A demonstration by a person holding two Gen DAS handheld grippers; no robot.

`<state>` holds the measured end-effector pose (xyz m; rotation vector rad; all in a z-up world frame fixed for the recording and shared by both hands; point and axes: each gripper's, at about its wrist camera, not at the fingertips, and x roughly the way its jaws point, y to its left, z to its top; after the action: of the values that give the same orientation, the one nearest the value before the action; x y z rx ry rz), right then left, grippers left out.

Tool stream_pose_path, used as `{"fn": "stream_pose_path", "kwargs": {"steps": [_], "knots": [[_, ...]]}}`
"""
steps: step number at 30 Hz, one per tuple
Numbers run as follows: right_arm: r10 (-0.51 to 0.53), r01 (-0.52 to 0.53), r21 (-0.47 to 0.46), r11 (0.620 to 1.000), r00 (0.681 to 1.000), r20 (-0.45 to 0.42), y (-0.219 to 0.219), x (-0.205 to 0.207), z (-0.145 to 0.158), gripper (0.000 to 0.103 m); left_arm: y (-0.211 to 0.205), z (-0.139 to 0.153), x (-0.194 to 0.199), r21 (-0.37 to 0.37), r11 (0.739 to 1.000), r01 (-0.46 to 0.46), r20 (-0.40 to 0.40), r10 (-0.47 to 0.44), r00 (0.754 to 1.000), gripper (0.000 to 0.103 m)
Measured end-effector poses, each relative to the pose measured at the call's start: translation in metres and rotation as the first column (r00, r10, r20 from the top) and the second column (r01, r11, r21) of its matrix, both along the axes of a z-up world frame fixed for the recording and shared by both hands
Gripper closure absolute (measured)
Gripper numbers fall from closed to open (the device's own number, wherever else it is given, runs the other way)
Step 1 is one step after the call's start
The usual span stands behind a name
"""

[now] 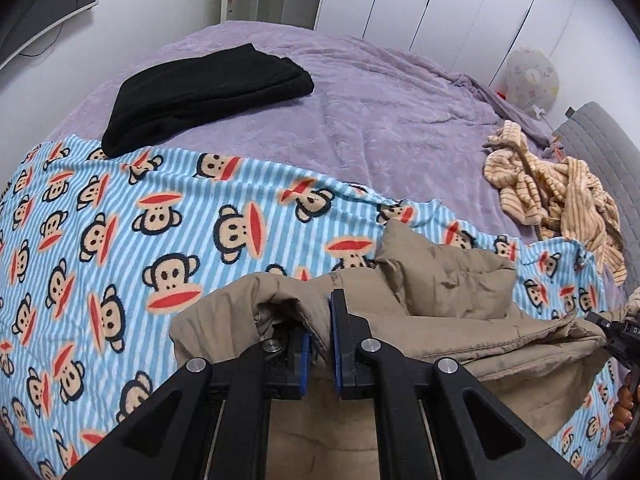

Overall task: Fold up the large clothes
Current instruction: 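Lift the held hem with both tools and fold it toward the collar, then open both tools and press the folded jacket flat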

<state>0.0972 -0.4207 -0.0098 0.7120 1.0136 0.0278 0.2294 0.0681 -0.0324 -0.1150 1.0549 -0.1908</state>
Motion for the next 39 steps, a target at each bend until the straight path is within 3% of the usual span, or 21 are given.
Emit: {"fn": "stream_pose_path", "kwargs": {"steps": [6, 13, 19, 20, 21, 22, 23, 24, 25, 26, 28, 30, 31, 32, 33, 35, 39], "knots": [[-0.036, 0.035, -0.008, 0.999, 0.995, -0.089, -0.008, 0.043, -0.068, 0.097, -0.027, -0.067, 0.020, 0.119, 0.993, 0.007, -0.027, -0.004, 1.000, 0.093], [-0.068, 0.074, 0.049, 0.996, 0.991, -0.112, -0.018, 0.055, -0.131, 0.097, -0.041, -0.103, 0.032, 0.181, 0.983, -0.002, -0.008, 0.003, 1.000, 0.093], [-0.077, 0.087, 0.093, 0.992, 0.992, -0.104, -0.018, 0.054, -0.148, 0.096, -0.041, -0.089, 0.026, 0.190, 0.981, 0.042, 0.011, -0.045, 0.999, 0.092], [-0.073, 0.083, 0.088, 0.993, 0.991, -0.108, -0.018, 0.053, -0.146, 0.096, -0.038, -0.081, 0.022, 0.180, 0.982, 0.054, 0.023, -0.059, 0.998, 0.085], [-0.070, 0.079, 0.079, 0.994, 0.991, -0.113, -0.018, 0.053, -0.141, 0.095, -0.035, -0.073, 0.018, 0.171, 0.983, 0.064, 0.036, -0.071, 0.997, 0.070], [-0.064, 0.073, 0.071, 0.995, 0.991, -0.118, -0.018, 0.052, -0.135, 0.091, -0.033, -0.064, 0.014, 0.162, 0.984, 0.077, 0.045, -0.086, 0.995, 0.060], [-0.058, 0.066, 0.066, 0.996, 0.991, -0.118, -0.018, 0.050, -0.129, 0.078, -0.031, -0.056, 0.009, 0.158, 0.983, 0.094, 0.051, -0.103, 0.993, 0.036], [-0.050, 0.057, 0.063, 0.996, 0.993, -0.110, -0.018, 0.049, -0.121, 0.067, -0.031, -0.048, 0.004, 0.174, 0.980, 0.095, 0.069, -0.109, 0.992, 0.029], [-0.041, 0.046, 0.055, 0.997, 0.995, -0.091, -0.017, 0.046, -0.111, 0.032, -0.032, -0.040, -0.001, 0.203, 0.975, 0.094, 0.094, -0.115, 0.989, 0.029], [-0.031, 0.034, 0.049, 0.998, 0.997, -0.069, -0.015, 0.043, -0.102, 0.013, -0.034, -0.033, -0.006, 0.232, 0.968, 0.094, 0.113, -0.122, 0.986, 0.029], [-0.003, 0.003, 0.006, 1.000, 1.000, -0.017, -0.008, 0.036, -0.079, 0.013, -0.036, -0.023, -0.013, 0.219, 0.971, 0.101, 0.123, -0.130, 0.984, 0.029], [0.039, -0.039, -0.029, 0.999, 0.999, 0.007, 0.004, 0.029, -0.065, 0.019, -0.044, -0.023, -0.015, 0.113, 0.978, 0.174, 0.079, -0.183, 0.980, 0.029], [0.075, -0.074, -0.035, 0.997, 0.997, 0.013, 0.013, 0.027, -0.062, 0.043, -0.051, -0.026, -0.017, 0.078, 0.974, 0.211, 0.060, -0.216, 0.975, 0.032], [0.113, -0.113, -0.048, 0.992, 0.994, 0.003, 0.023, 0.027, -0.063, 0.080, -0.062, -0.032, -0.018, 0.075, 0.968, 0.240, 0.053, -0.244, 0.968, 0.037], [0.144, -0.145, -0.066, 0.987, 0.989, -0.020, 0.031, 0.029, -0.067, 0.089, -0.074, -0.040, -0.018, 0.097, 0.961, 0.259, 0.048, -0.265, 0.963, 0.037], [0.212, -0.215, -0.061, 0.975, 0.976, -0.047, 0.048, 0.035, -0.083, 0.090, -0.094, -0.060, -0.015, 0.117, 0.956, 0.268, 0.037, -0.274, 0.961, 0.037], [0.247, -0.259, -0.102, 0.961, 0.962, -0.116, 0.065, 0.052, -0.129, 0.092, -0.110, -0.106, 0.010, 0.106, 0.975, 0.198, 0.000, -0.199, 0.980, 0.037]]}}
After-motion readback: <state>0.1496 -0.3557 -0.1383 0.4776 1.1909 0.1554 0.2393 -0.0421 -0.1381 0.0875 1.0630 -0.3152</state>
